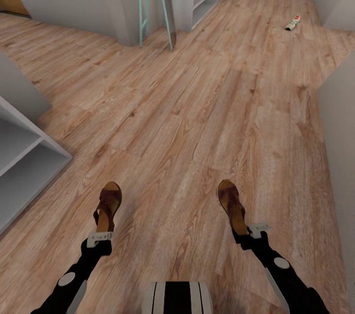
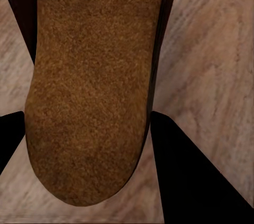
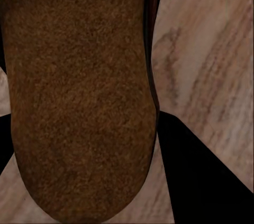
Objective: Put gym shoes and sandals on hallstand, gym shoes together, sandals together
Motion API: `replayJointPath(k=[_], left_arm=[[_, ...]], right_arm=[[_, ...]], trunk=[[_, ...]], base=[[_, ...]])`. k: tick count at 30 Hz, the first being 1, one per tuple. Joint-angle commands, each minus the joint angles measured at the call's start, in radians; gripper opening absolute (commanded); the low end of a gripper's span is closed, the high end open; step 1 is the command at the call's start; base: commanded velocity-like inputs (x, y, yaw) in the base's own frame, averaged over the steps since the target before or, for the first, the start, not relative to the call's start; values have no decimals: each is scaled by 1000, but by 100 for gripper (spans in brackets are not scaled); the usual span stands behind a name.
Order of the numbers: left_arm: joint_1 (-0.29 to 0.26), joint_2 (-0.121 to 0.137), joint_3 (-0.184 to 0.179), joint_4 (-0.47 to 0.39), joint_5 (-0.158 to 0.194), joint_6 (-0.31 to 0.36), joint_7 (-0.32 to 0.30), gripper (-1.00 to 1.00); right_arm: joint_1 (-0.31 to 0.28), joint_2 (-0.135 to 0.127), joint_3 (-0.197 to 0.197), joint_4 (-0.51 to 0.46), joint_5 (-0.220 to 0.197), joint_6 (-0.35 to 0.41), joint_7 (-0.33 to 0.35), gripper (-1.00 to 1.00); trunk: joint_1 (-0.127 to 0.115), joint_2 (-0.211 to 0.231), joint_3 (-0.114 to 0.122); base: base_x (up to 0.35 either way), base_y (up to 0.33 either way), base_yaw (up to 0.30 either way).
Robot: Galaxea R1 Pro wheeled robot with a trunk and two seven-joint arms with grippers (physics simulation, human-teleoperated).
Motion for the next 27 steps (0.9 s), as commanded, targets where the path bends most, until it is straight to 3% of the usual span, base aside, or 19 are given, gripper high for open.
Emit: replayJointPath(k=[1, 10, 22, 27], left_arm=[[4, 2, 1, 10, 7, -12, -7, -100], [24, 13, 2, 153, 13, -138, -5, -100], [28, 12, 2, 370, 23, -301, 76, -100], [60, 6, 1, 442, 52, -385, 102, -100]], right_arm=[[4, -1, -6, 2, 1, -10, 4, -100], [84, 0, -65, 8, -1, -96, 4, -100], [195, 2, -73, 18, 0, -207, 5, -100], [237, 0, -74, 113, 0, -313, 5, -100]], trunk=[[-1, 0, 5], [-5, 2, 54], [-10, 5, 119], [-12, 6, 146]], base=[[0, 0, -96], [0, 0, -62], [0, 0, -5], [0, 0, 0]])
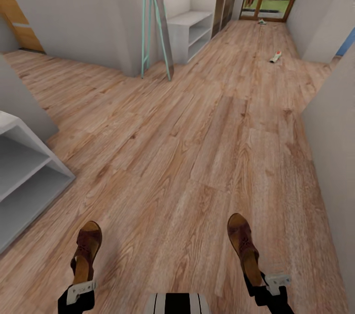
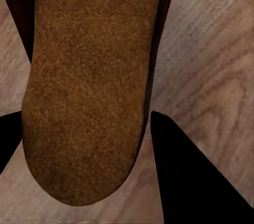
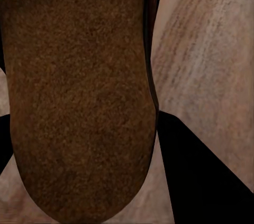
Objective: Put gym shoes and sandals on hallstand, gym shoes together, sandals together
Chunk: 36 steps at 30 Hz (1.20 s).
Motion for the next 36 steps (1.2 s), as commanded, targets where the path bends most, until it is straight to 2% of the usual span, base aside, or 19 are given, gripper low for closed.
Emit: replayJointPath(k=[1, 3, 4, 7, 36], left_arm=[[16, -1, -2, 7, 5, -16, 5, -100], [20, -2, -2, 9, 9, -22, 6, -100], [29, -1, -1, 29, 29, -62, 6, -100], [34, 0, -2, 51, 39, -90, 6, -100], [34, 2, -2, 54, 39, -92, 5, -100]], right_arm=[[3, 4, -5, 56, 0, -52, 8, -100], [4, 6, -4, 74, 1, -65, 8, -100], [5, 7, -4, 93, 0, -76, 7, -100], [5, 7, -4, 100, 0, -78, 7, -100], [5, 10, -7, 99, -4, -78, 5, -100]], trunk=[[-1, 0, 5], [-2, 1, 16], [-2, 1, 21], [-3, 1, 38], [-16, 8, 195]], base=[[0, 0, 0], [0, 0, 0], [0, 0, 0], [0, 0, 0], [0, 0, 0]])
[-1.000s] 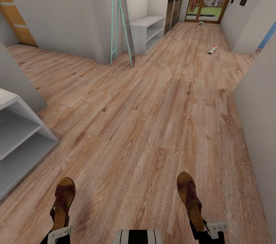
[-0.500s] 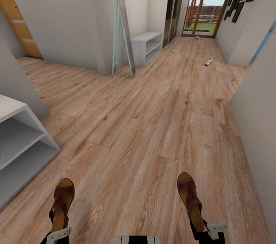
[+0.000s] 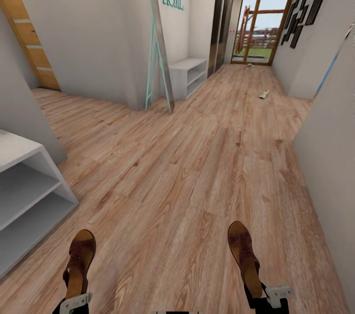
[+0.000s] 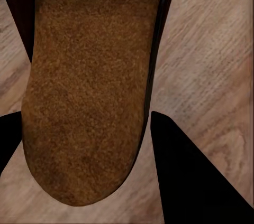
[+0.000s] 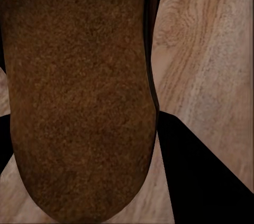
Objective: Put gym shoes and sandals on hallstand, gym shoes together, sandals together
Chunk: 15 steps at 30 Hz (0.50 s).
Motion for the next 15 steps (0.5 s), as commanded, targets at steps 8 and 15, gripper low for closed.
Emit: replayJointPath(k=[8, 15], left_arm=[[0, -1, 1, 1, -5, -2, 3, -100], [0, -1, 1, 1, -5, -2, 3, -100]], right_arm=[[0, -1, -10, 1, 2, -1, 8, -100], [0, -1, -10, 1, 2, -1, 8, -100]], trunk=[[-4, 2, 42], [-7, 3, 75]], base=[[0, 0, 0], [0, 0, 0]])
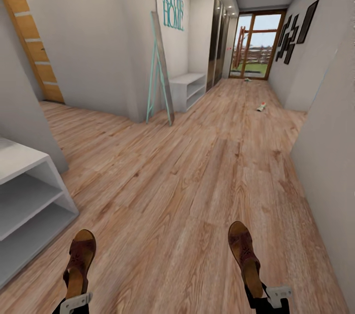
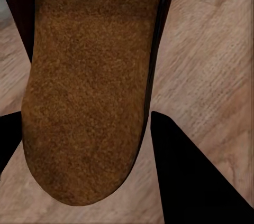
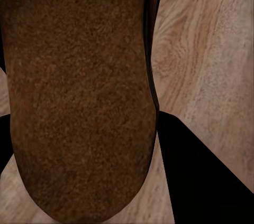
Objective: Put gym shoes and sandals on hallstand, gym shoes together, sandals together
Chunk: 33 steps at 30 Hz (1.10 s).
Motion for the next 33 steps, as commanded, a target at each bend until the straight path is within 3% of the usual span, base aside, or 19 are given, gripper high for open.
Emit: replayJointPath(k=[1, 14, 33], left_arm=[[0, 0, 1, 0, -5, -2, 3, -100], [0, 0, 1, 0, -5, -2, 3, -100], [0, -1, 1, 0, -4, -4, 3, -100]], right_arm=[[0, 1, -6, 1, 1, -2, 8, -100], [0, 2, -1, 1, 3, -2, 8, -100], [0, 2, -1, 1, 3, -2, 8, -100]], trunk=[[-1, 0, 3], [-10, 10, 54], [-10, 10, 54]], base=[[0, 0, 0], [0, 0, 95], [0, 0, 272]])
